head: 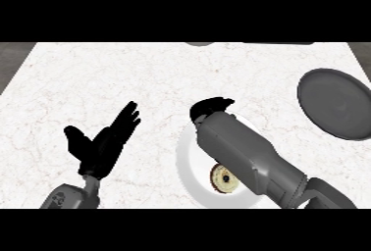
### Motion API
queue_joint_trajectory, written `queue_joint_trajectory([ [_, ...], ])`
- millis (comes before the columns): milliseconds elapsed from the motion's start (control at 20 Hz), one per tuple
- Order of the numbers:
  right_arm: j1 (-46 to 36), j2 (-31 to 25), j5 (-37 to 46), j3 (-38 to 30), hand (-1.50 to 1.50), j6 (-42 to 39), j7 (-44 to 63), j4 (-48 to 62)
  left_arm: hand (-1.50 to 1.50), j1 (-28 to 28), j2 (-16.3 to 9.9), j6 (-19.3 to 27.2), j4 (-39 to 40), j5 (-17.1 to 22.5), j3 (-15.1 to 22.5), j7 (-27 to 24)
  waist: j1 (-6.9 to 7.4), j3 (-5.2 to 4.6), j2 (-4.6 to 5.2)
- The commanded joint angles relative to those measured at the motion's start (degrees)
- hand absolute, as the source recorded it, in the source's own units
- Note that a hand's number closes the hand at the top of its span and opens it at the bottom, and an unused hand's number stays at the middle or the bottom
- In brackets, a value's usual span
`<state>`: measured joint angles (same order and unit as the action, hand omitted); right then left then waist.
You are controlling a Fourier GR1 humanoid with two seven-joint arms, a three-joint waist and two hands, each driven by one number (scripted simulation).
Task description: Pick the bell pepper from the plate and place it in the pan
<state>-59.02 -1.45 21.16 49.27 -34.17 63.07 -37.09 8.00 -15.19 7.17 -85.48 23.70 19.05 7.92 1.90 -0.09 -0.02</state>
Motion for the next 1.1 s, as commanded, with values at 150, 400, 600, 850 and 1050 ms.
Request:
queue_joint_trajectory([
  [150,-1.7,1.4,-0.5,1.8,-1.50,-5.8,13.1,0.2,0.00,0.3,1.0,1.1,0.3,-1.4,0.1,1.0,-0.92,0.04,-0.10],
  [400,0.3,1.4,3.4,2.5,-1.50,-3.3,9.8,3.4,0.00,-0.9,-0.7,-2.1,1.4,0.7,-3.1,-0.4,-1.40,0.04,0.03],
  [600,0.8,1.4,5.6,1.8,-1.50,-3.1,8.9,3.4,0.00,-3.7,-1.1,-2.2,-2.1,-0.2,-2.4,0.3,-1.44,0.06,-0.12],
  [850,3.9,0.1,9.6,1.4,1.50,-1.3,5.7,0.3,0.00,-0.5,2.1,0.3,-0.3,-2.3,-2.3,1.6,-2.24,0.08,-0.16],
  [1050,2.3,-2.1,14.9,3.2,1.50,-4.0,-4.9,2.5,0.00,-1.2,0.3,-2.7,-2.0,-0.8,-4.6,2.2,-1.45,0.08,0.08],
])
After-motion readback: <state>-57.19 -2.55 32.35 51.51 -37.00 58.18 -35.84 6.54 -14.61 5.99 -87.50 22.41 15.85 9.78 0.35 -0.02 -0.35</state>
